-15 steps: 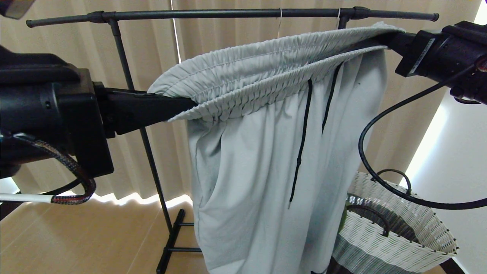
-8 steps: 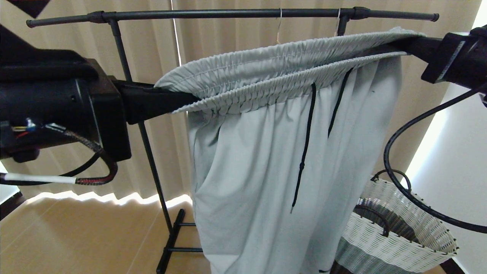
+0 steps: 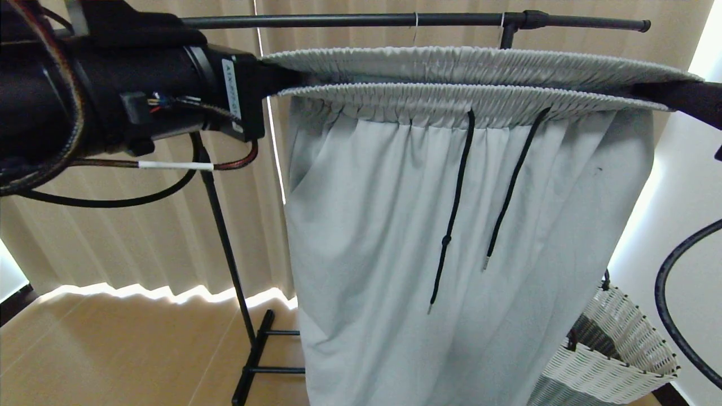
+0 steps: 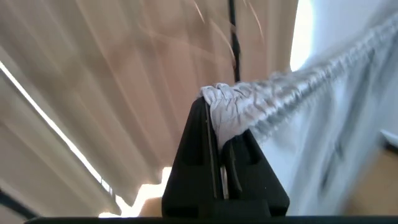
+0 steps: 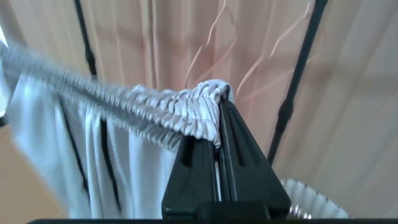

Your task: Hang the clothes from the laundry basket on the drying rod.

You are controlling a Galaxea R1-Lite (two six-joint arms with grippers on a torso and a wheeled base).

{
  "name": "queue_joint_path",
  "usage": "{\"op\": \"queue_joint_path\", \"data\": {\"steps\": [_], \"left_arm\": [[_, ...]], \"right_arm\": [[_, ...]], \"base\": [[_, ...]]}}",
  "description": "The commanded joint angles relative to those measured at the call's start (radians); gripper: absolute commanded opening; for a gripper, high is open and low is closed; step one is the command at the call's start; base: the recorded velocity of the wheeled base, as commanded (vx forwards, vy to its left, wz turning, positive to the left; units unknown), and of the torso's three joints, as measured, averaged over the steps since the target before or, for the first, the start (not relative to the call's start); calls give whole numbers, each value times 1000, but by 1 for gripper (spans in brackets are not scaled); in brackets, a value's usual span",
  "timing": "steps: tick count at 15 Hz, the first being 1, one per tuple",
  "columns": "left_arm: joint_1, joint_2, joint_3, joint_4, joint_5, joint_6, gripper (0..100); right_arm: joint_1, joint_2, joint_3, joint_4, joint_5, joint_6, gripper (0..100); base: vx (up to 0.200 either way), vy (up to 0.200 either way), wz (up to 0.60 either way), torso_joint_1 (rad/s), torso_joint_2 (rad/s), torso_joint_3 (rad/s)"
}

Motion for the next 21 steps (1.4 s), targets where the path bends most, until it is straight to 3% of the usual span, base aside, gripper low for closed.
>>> {"op": "queue_joint_path", "data": {"steps": [1, 4, 10, 21], "left_arm": [[2, 76, -35, -47, 33, -11, 0], [18, 115, -78, -76, 96, -14, 0], [50, 143, -109, -92, 100, -41, 0], [48, 108, -67, -82, 100, -41, 0]], "right_arm": [[25, -61, 35, 6, 1, -1, 0], [59, -104, 80, 6, 24, -2, 0], [91, -182, 165, 8, 158, -2, 0], [57, -122, 147, -4, 155, -10, 0]], "base": [[0, 0, 0, 0, 0, 0], [0, 0, 0, 0, 0, 0], [0, 0, 0, 0, 0, 0], [0, 0, 0, 0, 0, 0]]}}
